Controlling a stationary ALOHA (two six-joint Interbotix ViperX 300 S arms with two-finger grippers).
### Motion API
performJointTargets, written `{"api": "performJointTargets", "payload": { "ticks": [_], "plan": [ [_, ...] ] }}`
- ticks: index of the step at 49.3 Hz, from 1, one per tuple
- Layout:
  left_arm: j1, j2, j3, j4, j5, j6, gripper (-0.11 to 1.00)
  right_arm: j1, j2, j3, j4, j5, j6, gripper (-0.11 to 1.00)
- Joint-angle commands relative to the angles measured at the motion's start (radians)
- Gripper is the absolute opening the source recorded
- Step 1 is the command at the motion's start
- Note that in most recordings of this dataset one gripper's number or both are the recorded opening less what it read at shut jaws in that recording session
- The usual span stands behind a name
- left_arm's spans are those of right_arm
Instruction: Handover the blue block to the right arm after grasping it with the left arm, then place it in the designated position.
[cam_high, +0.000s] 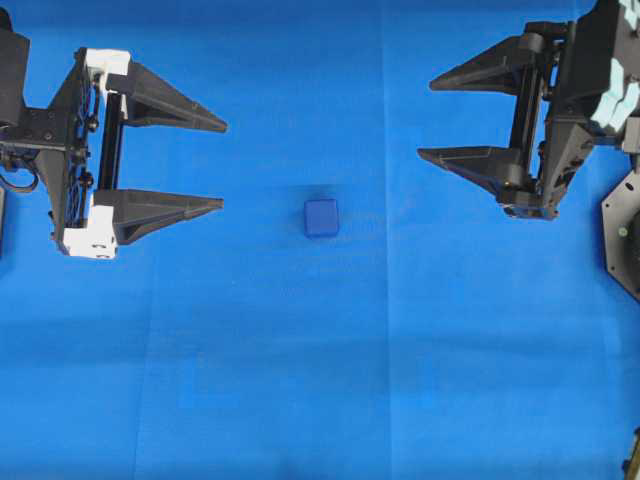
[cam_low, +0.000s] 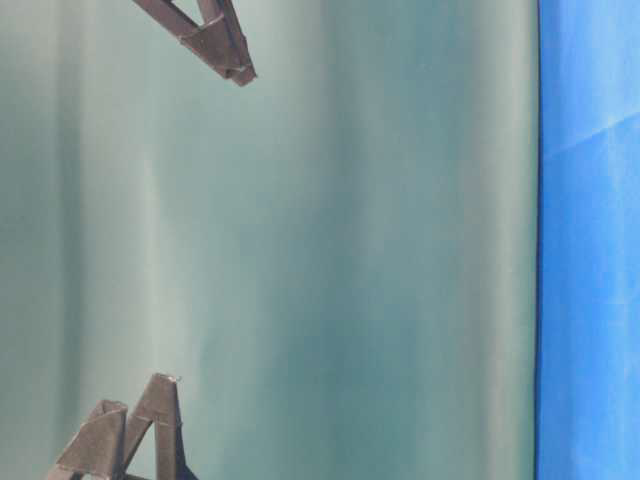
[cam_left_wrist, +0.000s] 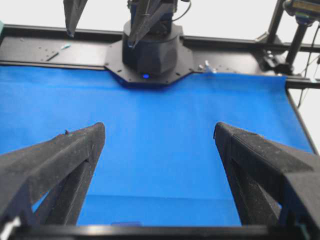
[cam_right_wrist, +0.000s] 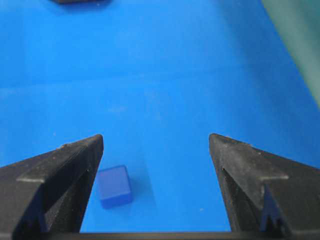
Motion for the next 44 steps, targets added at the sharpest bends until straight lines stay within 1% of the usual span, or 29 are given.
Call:
{"api": "performJointTargets", "payload": {
  "ticks": [1,11,19,23,30,44],
  "plan": [
    [0.002,-0.018,-0.018,0.0,-0.011,0.0,0.93,0.002,-0.008,-0.018,-0.014,-0.034,-0.002,0.77],
    [0.002,-0.018,-0.018,0.0,-0.011,0.002,0.93,0.002,-0.012,-0.017,-0.058,-0.153,-0.003,0.77],
    [0.002,-0.018,-0.018,0.0,-0.011,0.0,0.93,-0.005,-0.012,-0.015,-0.063,-0.25,-0.002,0.77],
    [0.002,-0.02,-0.018,0.0,-0.011,0.0,0.93,-0.009,-0.012,-0.017,-0.063,-0.279,0.0,0.77],
    [0.002,-0.018,-0.018,0.0,-0.012,0.0,0.93,-0.014,-0.006,-0.018,-0.061,-0.299,0.0,0.77],
    [0.002,-0.018,-0.018,0.0,-0.012,0.0,0.93,-0.015,0.009,-0.021,-0.063,-0.295,0.0,0.77]
  ]
}}
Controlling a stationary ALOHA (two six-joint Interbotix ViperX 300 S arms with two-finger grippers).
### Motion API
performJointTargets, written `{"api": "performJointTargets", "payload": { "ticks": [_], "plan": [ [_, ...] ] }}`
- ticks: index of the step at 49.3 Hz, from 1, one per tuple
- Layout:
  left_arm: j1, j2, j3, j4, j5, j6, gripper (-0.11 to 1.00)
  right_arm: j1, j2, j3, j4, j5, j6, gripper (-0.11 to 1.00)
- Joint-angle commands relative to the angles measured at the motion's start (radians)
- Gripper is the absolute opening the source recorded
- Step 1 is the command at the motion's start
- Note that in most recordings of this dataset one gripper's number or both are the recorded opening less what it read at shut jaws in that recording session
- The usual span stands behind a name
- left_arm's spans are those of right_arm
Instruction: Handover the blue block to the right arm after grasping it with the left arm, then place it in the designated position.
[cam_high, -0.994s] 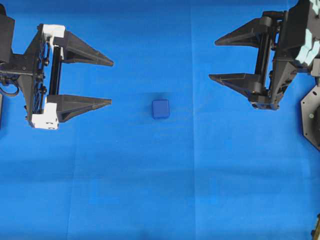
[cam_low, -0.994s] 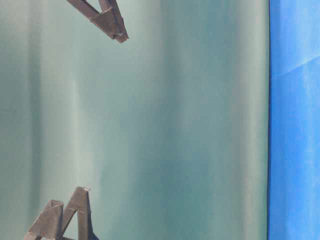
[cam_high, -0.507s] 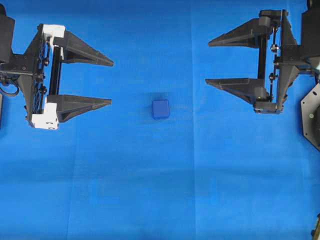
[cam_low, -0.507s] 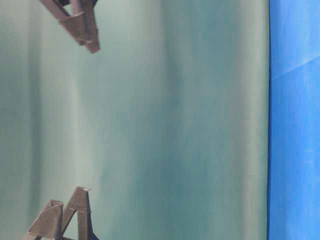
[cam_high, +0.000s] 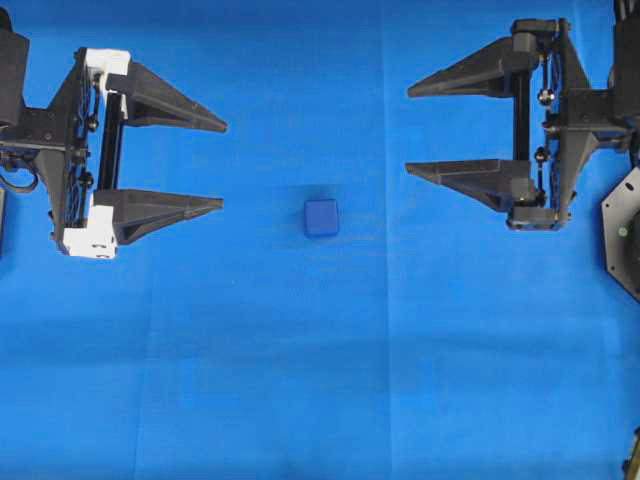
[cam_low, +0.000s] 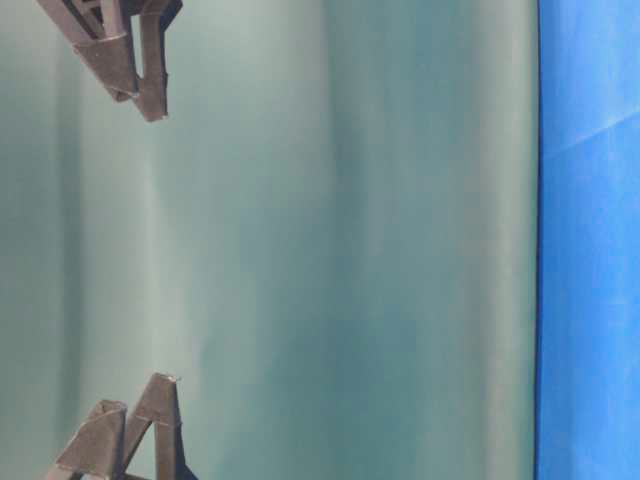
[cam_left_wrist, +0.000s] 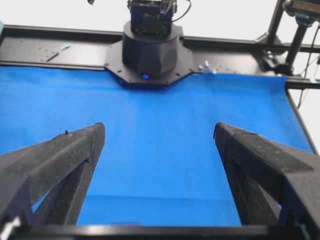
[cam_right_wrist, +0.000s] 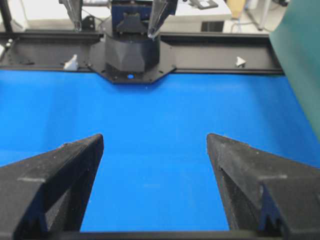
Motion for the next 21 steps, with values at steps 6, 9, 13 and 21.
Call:
{"api": "performJointTargets", "payload": {
  "ticks": [6,9,13,21],
  "plan": [
    [0.002,-0.018,-0.018,0.0,-0.012,0.0,0.93,-0.002,-0.002,-0.02,-0.002,-0.005,0.002,0.77],
    [0.002,-0.02,-0.018,0.0,-0.012,0.0,0.93,-0.002,-0.002,-0.021,-0.002,-0.002,0.002,0.77],
    [0.002,-0.02,-0.018,0.0,-0.012,0.0,0.93,-0.002,-0.003,-0.021,0.0,0.005,0.002,0.77],
    [0.002,-0.02,-0.018,0.0,-0.012,0.0,0.93,-0.002,-0.002,-0.021,0.0,0.017,0.002,0.77]
  ]
}}
